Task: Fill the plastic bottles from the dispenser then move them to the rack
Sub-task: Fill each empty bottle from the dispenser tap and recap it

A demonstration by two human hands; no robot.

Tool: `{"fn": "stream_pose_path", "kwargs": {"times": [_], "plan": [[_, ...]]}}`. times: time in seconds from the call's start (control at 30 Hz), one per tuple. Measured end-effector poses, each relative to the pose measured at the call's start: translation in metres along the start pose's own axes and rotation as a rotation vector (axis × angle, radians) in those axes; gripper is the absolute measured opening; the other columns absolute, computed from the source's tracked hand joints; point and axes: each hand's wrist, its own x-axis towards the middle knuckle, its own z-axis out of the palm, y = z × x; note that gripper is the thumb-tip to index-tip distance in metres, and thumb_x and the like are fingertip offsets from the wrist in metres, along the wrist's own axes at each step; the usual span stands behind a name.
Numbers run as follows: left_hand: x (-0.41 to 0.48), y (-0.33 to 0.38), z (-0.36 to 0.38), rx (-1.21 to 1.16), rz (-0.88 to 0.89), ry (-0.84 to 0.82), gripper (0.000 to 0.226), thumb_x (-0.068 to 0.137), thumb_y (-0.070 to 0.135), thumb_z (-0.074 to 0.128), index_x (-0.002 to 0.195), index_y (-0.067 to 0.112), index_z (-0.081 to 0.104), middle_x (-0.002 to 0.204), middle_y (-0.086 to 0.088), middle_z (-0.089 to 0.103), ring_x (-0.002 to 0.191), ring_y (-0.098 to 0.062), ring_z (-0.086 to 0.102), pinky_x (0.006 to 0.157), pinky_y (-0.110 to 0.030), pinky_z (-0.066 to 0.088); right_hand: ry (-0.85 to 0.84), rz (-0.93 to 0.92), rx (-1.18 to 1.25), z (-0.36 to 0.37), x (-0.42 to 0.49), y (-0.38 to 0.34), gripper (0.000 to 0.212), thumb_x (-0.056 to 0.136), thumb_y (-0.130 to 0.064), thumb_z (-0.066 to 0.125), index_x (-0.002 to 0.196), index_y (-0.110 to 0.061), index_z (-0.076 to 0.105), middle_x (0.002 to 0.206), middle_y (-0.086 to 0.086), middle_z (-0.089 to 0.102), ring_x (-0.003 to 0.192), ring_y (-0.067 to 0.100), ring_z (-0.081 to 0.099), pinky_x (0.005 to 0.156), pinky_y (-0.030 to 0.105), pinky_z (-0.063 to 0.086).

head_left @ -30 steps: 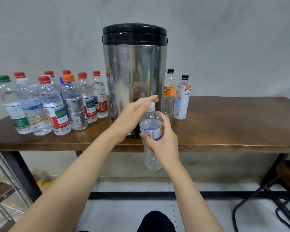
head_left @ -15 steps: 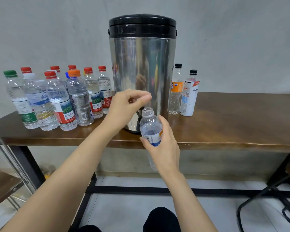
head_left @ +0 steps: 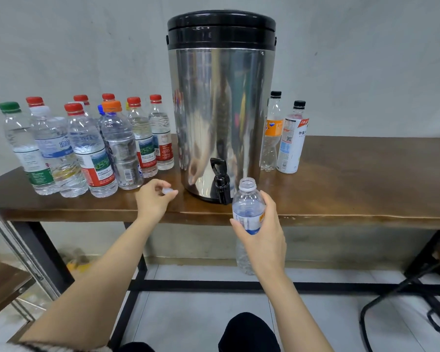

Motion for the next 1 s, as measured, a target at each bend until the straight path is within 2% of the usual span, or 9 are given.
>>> {"fn": "stream_pose_path", "kwargs": {"times": [0.13, 0.23, 0.33, 0.43, 0.5, 0.6, 0.7, 0.83, 1.0], "plan": [[0.009, -0.018, 0.007, 0.177, -0.005, -0.043, 0.030, 0.086, 0.023, 0.075, 0.113, 0.015, 0.064, 0.108, -0.003, 0.070, 0.107, -0.023, 0.060, 0.088, -0.034, 0.048, -0.005, 0.048, -0.016, 0.003, -0.001, 0.011, 0.075, 0.081, -0.041, 0.077, 0.141, -0.041, 0.031, 0.137, -0.020, 0.047, 0.113, 0.008, 0.055, 0.080, 0.031, 0.045], [0.010, -0.021, 0.009, 0.285, 0.038, -0.057, 0.041, 0.088, 0.029, 0.073, 0.125, 0.017, 0.060, 0.121, -0.005, 0.068, 0.117, -0.027, 0.056, 0.105, -0.045, 0.043, -0.024, 0.079, -0.028, 0.008, -0.002, 0.017, 0.075, 0.081, -0.041, 0.077, 0.141, -0.042, 0.032, 0.137, -0.021, 0.047, 0.112, 0.009, 0.055, 0.080, 0.030, 0.044], [0.005, -0.007, 0.005, 0.237, 0.133, -0.043, 0.045, 0.090, 0.027, 0.070, 0.131, 0.013, 0.057, 0.133, -0.004, 0.060, 0.123, -0.023, 0.053, 0.103, -0.032, 0.039, -0.043, 0.094, -0.044, 0.012, -0.004, 0.020, 0.075, 0.082, -0.042, 0.076, 0.142, -0.042, 0.031, 0.136, -0.020, 0.047, 0.109, 0.009, 0.056, 0.078, 0.030, 0.044], [-0.008, 0.026, -0.003, 0.043, 0.253, -0.042, 0.031, 0.095, 0.023, 0.064, 0.124, 0.012, 0.064, 0.118, 0.006, 0.063, 0.107, -0.012, 0.061, 0.086, -0.014, 0.041, -0.063, 0.111, -0.059, 0.018, -0.009, 0.023, 0.074, 0.083, -0.042, 0.075, 0.142, -0.041, 0.030, 0.135, -0.018, 0.048, 0.109, 0.010, 0.056, 0.078, 0.030, 0.044], [-0.018, 0.051, -0.007, -0.086, 0.326, -0.098, 0.024, 0.097, 0.022, 0.059, 0.119, 0.015, 0.066, 0.111, 0.008, 0.066, 0.106, -0.010, 0.062, 0.088, -0.014, 0.046, -0.068, 0.128, -0.066, 0.022, -0.013, 0.025, 0.075, 0.083, -0.041, 0.075, 0.143, -0.040, 0.031, 0.137, -0.018, 0.047, 0.112, 0.011, 0.056, 0.078, 0.030, 0.044], [-0.035, 0.086, -0.011, -0.139, 0.508, -0.263, 0.027, 0.098, 0.022, 0.059, 0.123, 0.018, 0.064, 0.115, 0.008, 0.067, 0.108, -0.004, 0.062, 0.092, -0.013, 0.047, -0.080, 0.151, -0.078, 0.027, -0.018, 0.026, 0.076, 0.083, -0.040, 0.076, 0.144, -0.039, 0.030, 0.136, -0.016, 0.048, 0.115, 0.013, 0.055, 0.079, 0.031, 0.045], [-0.043, 0.106, -0.010, -0.020, 0.670, -0.385, 0.033, 0.095, 0.020, 0.062, 0.129, 0.022, 0.062, 0.117, 0.010, 0.066, 0.111, -0.001, 0.060, 0.098, -0.019, 0.046, -0.097, 0.153, -0.104, 0.031, -0.020, 0.025, 0.077, 0.083, -0.040, 0.075, 0.144, -0.039, 0.029, 0.139, -0.015, 0.046, 0.117, 0.013, 0.054, 0.081, 0.034, 0.048], [-0.043, 0.111, -0.006, 0.152, 0.772, -0.383, 0.032, 0.094, 0.014, 0.063, 0.126, 0.018, 0.065, 0.119, 0.004, 0.068, 0.114, -0.009, 0.059, 0.105, -0.035, 0.046, -0.126, 0.145, -0.096, 0.038, -0.019, 0.021, 0.077, 0.084, -0.041, 0.075, 0.146, -0.039, 0.028, 0.139, -0.014, 0.045, 0.118, 0.014, 0.054, 0.081, 0.033, 0.046], [-0.042, 0.107, -0.005, 0.184, 0.810, -0.363, 0.034, 0.093, 0.011, 0.064, 0.126, 0.017, 0.065, 0.119, 0.002, 0.068, 0.113, -0.012, 0.059, 0.104, -0.036, 0.046, -0.126, 0.134, -0.061, 0.044, -0.019, 0.016, 0.078, 0.084, -0.040, 0.075, 0.146, -0.038, 0.028, 0.142, -0.015, 0.044, 0.119, 0.014, 0.053, 0.085, 0.033, 0.045]]}}
